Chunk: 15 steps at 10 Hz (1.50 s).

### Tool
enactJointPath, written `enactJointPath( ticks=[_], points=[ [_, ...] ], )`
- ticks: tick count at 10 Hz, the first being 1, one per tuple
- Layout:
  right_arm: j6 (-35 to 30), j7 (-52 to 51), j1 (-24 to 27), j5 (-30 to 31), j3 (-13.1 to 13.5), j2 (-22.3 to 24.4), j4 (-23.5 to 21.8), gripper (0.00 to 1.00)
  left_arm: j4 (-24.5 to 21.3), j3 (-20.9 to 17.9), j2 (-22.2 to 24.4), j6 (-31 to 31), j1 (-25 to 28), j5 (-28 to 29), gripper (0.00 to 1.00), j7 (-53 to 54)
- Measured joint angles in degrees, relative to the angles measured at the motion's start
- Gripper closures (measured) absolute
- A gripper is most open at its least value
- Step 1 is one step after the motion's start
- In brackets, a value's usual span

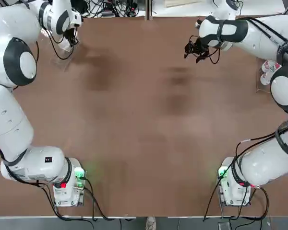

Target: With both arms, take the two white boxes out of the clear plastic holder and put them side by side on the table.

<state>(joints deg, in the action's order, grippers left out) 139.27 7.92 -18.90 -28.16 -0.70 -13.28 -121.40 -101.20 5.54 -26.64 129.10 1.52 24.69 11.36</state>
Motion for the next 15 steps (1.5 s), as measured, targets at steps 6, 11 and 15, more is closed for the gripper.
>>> enactJointPath(
  ticks=[6, 11, 15],
  points=[
    [10.65, 13.17, -7.51, -0.02, 0.59, -1.83, -2.56, 0.00, 6.37, 18.80, 0.08, -10.92, -7.92, -1.42, 0.98, -40.39],
    [10.67, 13.11, -7.52, 0.03, 0.89, -1.84, -2.56, 0.00, 15.27, 18.90, -8.88, -10.97, -25.37, -10.20, 0.98, -66.96],
    [10.74, 12.77, -7.53, 4.09, 1.07, -1.83, -2.55, 0.00, 21.00, 18.70, -15.63, -7.40, -34.58, -10.20, 0.98, -69.93]
  ],
)
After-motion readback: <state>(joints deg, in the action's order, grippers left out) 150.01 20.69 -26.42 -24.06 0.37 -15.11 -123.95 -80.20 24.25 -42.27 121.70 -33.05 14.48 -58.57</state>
